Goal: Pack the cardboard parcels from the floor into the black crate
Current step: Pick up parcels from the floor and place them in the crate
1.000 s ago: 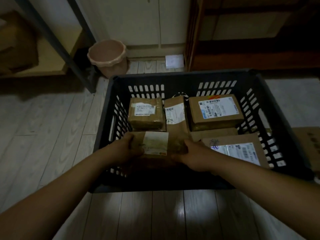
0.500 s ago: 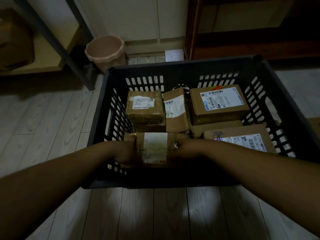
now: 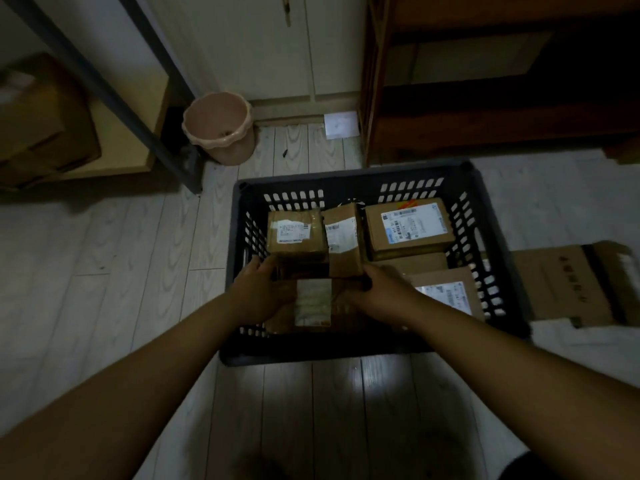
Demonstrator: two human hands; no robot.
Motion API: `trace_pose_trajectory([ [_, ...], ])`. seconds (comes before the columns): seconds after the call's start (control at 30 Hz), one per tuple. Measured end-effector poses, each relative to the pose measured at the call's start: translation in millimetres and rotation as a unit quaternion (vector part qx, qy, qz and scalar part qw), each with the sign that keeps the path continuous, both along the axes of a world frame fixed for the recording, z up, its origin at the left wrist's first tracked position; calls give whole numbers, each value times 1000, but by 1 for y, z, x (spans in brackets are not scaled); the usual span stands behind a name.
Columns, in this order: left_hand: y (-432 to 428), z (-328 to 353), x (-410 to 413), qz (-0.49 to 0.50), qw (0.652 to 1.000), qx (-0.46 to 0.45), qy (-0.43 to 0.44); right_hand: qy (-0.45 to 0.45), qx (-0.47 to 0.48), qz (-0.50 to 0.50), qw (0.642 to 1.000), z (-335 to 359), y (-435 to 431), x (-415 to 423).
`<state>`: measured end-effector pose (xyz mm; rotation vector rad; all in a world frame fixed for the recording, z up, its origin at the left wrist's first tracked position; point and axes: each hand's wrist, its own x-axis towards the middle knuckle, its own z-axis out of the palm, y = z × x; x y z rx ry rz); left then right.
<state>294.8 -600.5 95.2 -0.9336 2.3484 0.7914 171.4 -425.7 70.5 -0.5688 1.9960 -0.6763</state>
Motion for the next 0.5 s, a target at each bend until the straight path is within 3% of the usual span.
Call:
trace_pose_trajectory([
  [0.27, 65, 252, 14, 31, 996, -13, 78, 203, -17, 42, 978, 239, 47, 29],
  [0.5, 123, 433, 35, 26, 992, -20, 125, 283, 18, 50, 958, 418, 129, 37],
])
